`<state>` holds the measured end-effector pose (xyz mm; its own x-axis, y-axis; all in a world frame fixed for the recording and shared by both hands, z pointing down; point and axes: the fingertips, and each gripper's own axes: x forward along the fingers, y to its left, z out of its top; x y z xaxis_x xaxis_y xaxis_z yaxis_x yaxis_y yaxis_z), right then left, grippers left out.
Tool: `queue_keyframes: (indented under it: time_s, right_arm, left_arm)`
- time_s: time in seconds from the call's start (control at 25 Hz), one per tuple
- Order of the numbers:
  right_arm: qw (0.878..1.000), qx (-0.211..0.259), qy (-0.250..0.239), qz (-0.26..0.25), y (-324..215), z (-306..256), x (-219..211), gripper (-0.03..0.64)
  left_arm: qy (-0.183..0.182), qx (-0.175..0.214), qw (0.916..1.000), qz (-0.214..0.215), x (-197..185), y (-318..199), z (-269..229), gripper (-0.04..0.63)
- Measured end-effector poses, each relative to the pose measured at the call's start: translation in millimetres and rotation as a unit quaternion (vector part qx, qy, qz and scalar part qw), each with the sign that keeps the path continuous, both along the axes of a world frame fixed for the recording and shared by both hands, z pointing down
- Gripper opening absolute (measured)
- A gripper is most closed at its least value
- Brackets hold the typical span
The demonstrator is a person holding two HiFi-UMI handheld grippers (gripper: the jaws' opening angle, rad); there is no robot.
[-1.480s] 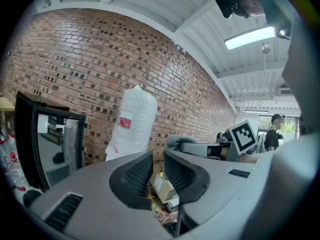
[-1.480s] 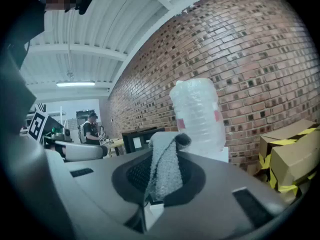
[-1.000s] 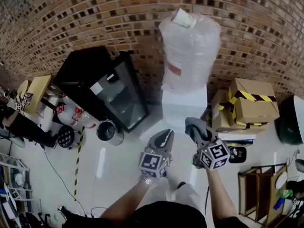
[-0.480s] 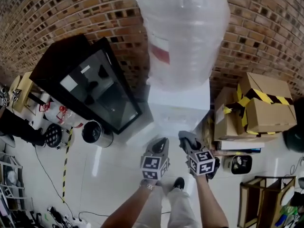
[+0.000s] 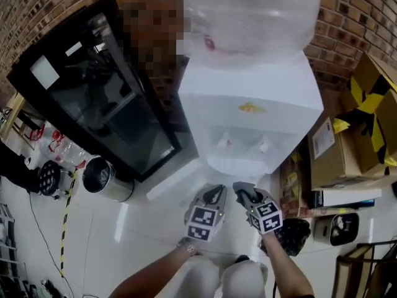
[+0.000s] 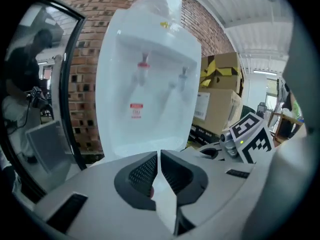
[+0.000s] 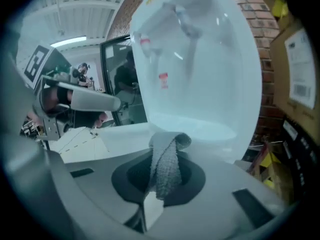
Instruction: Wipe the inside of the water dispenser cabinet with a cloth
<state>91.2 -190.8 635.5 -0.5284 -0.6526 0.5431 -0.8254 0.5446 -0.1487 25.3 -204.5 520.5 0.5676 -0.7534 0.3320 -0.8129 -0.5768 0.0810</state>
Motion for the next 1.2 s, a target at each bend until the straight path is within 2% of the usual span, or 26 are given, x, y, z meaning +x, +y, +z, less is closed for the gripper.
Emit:
queue_keyframes:
  time_s: [0.12, 0.2, 0.32, 0.4, 0.6, 0.8, 0.96, 1.08, 1.2]
  right_arm:
    - [0.999, 0.017, 0.016, -0.024, -12, 78, -4, 0.021]
    - [0.999, 0.037, 0.014, -0.014, -33, 118, 1, 0.021]
    - [0.997, 0.068, -0.010, 0.024, -72, 148, 3, 0.021]
    - [0.996, 0.086, -0.021, 0.033, -93, 153, -5, 0.021]
    - [0.992, 0.117, -0.027, 0.040, -139, 155, -27, 0.021]
    - [0.988, 0.137, -0.054, 0.054, -159, 135, -35, 0.021]
    - [0.984, 0.161, -0.057, 0.045, -171, 119, -47, 0.021]
    - [0.984, 0.164, -0.057, 0.036, -180, 121, -57, 0.021]
    - [0.988, 0.145, -0.043, 0.021, -181, 145, -68, 0.021]
  left_arm:
    - [0.001, 0.008, 1.0000, -0.004, -10, -14, 62, 0.024]
    - [0.001, 0.011, 0.9998, -0.014, -16, -29, 101, 0.025]
    - [0.013, -0.006, 0.9995, -0.029, -19, -47, 154, 0.025]
    - [0.016, -0.004, 0.9995, -0.029, -17, -53, 173, 0.025]
    - [0.023, 0.014, 0.9991, -0.032, -11, -65, 181, 0.025]
    - [0.020, 0.030, 0.9991, -0.023, -7, -59, 169, 0.025]
    - [0.018, 0.037, 0.9987, -0.030, -20, -57, 165, 0.023]
    - [0.021, 0.038, 0.9985, -0.033, -25, -55, 162, 0.023]
    - [0.021, 0.038, 0.9986, -0.029, -25, -53, 162, 0.023]
